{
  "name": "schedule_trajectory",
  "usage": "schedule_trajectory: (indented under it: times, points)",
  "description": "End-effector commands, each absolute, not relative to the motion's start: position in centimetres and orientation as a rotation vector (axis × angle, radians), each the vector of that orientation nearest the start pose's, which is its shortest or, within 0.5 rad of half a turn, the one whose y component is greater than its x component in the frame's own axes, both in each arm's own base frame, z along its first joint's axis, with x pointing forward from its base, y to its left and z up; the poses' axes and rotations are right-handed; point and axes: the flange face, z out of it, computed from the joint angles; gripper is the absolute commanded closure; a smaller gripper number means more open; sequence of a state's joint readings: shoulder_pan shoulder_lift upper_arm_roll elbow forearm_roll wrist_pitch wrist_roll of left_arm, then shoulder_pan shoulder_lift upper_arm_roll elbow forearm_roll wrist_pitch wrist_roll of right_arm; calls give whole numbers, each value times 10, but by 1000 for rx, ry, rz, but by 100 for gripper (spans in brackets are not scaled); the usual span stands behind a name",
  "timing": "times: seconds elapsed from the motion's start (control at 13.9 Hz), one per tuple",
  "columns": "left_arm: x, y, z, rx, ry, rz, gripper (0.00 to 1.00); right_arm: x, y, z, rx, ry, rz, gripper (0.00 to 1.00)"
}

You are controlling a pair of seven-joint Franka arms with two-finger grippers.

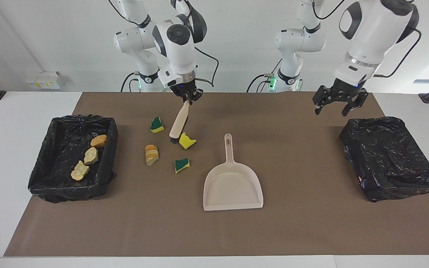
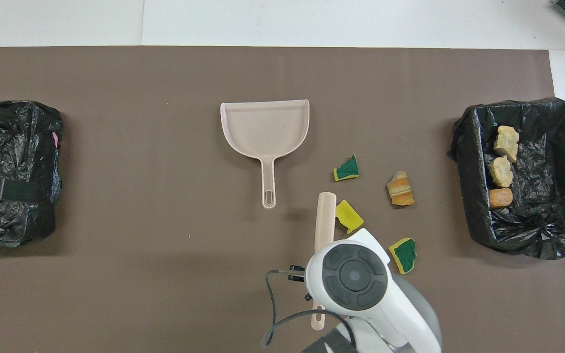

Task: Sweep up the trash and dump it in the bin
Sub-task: 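Grasp the dustpan with the left gripper while the right gripper grasps the brush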

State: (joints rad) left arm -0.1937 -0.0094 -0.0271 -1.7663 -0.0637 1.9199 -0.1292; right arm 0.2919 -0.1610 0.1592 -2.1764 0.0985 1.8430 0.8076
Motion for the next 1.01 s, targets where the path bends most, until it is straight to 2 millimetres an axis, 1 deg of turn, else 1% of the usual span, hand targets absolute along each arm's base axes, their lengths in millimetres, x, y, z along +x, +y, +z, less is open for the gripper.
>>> schedule_trajectory:
  times: [0.0, 0.07, 0.14, 0.22, 0.29, 0.36, 0.43, 0.5, 0.65, 0.72, 0.79, 0.86, 0.93]
  points:
    - [584, -204, 523, -3267, 21, -269, 0, 437, 165, 437, -3079, 781, 427, 100]
    - [581, -235, 507, -3273, -39, -257, 0, 434, 151, 433, -3078, 803, 482, 100]
    - [584, -257, 487, -3281, -91, -270, 0, 429, 135, 429, -3071, 839, 513, 100]
    - [583, -284, 464, -3290, -110, -271, 0, 422, 124, 426, -3067, 848, 529, 100]
    - [580, -307, 444, -3297, -115, -268, 0, 411, 117, 422, -3054, 855, 557, 100]
    - [578, -317, 429, -3297, -127, -248, 0, 399, 109, 417, -3027, 886, 579, 100]
    - [570, -332, 417, -3293, -126, -213, 0, 384, 103, 411, -3005, 894, 591, 100]
    - [558, -348, 409, -3290, -111, -184, 0, 368, 100, 404, -2973, 898, 596, 100]
    - [546, -358, 395, -3280, -105, -143, 0, 333, 97, 388, -2926, 924, 555, 100]
    - [540, -364, 390, -3279, -85, -135, 0, 321, 97, 382, -2923, 925, 514, 100]
    - [540, -364, 388, -3279, -86, -138, 0, 314, 101, 377, -2935, 903, 485, 100]
    - [535, -368, 384, -3273, -73, -118, 0, 315, 104, 374, -2939, 886, 462, 100]
    - [517, -384, 374, -3266, -22, -94, 0, 319, 109, 372, -2946, 851, 429, 100]
